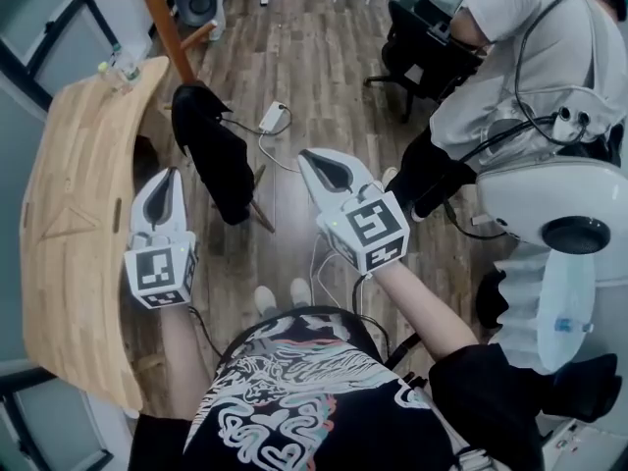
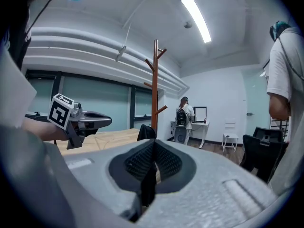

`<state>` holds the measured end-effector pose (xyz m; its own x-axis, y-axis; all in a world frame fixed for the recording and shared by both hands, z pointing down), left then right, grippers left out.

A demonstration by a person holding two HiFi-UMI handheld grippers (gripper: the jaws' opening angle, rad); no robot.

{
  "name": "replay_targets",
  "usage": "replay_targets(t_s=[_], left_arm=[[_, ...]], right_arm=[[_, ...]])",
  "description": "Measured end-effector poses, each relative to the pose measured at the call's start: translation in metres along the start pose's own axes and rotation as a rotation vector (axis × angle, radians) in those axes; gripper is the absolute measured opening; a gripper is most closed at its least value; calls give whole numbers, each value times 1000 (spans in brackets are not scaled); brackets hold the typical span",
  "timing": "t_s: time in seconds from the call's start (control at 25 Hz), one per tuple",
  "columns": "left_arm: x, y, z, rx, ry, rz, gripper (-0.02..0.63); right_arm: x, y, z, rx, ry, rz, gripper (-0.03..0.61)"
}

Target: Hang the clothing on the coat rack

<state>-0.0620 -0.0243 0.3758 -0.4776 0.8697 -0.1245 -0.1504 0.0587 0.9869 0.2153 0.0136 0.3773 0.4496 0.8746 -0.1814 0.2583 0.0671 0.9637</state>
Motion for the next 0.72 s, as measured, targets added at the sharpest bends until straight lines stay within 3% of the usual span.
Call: replay_targets(t_s=[0.72], left_arm=[[19,-8,5,-38,-32,-28,-11]], right_arm=[[8,-1,-12,47,-63,-5,-2]])
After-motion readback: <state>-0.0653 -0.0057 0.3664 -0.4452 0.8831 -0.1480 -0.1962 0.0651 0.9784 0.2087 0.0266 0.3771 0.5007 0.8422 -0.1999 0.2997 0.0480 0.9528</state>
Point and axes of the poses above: the fingertips, and each gripper's own axes: x backward along the fingers, z to its right, y out of its underside, the point moved 9 cm from there along x, backward along the fingers, and after that the axes turned 9 degrees about x, right-handed, at the moved point
